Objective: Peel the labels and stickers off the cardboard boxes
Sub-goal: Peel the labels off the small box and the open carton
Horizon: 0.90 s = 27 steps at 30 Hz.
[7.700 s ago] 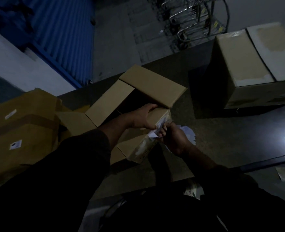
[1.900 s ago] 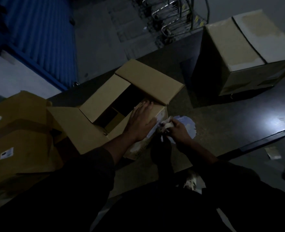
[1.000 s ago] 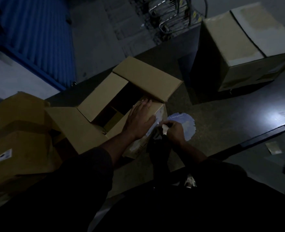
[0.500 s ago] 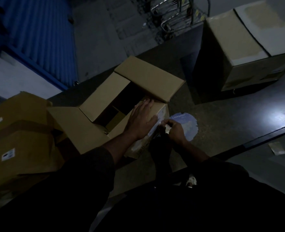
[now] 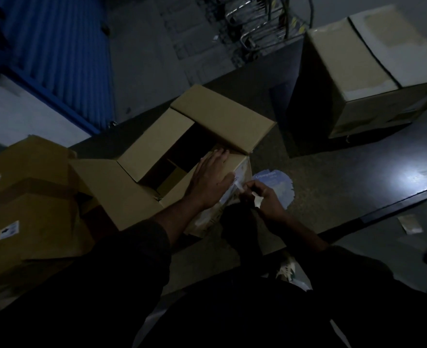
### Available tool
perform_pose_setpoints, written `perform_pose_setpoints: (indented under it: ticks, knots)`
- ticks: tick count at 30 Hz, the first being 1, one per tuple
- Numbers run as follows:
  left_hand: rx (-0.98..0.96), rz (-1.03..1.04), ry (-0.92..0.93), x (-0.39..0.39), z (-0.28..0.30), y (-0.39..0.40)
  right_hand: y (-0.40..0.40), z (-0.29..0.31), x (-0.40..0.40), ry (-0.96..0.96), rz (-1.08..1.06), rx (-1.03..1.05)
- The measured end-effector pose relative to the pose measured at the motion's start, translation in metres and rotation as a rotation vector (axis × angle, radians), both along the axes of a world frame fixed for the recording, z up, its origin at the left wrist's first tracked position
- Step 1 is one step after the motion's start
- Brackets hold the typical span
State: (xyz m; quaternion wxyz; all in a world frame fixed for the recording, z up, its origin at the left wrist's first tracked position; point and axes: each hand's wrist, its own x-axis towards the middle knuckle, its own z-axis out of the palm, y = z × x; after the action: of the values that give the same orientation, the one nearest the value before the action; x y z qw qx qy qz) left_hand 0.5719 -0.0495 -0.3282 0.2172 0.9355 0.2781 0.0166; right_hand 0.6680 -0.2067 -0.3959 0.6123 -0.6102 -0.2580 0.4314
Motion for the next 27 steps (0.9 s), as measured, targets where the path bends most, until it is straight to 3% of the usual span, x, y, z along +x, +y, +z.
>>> perform_pose_setpoints:
  ticks: [7,14,19,27]
  knots:
    - [-0.009,0.015,-0.01,-0.001,0.001,-0.001,-0.011,-0.002,0.007,0.109,0.063,0.007]
    - [-0.009,0.004,-0.011,-0.002,0.0,-0.001,0.005,0.013,0.001,0.213,-0.073,-0.079]
    - [-0.002,-0.007,-0.032,-0.003,-0.004,0.002,0.021,0.02,-0.004,0.177,-0.211,-0.085]
    - [-0.026,0.011,-0.015,-0.002,-0.003,0.001,0.019,0.027,-0.003,0.214,-0.144,-0.063]
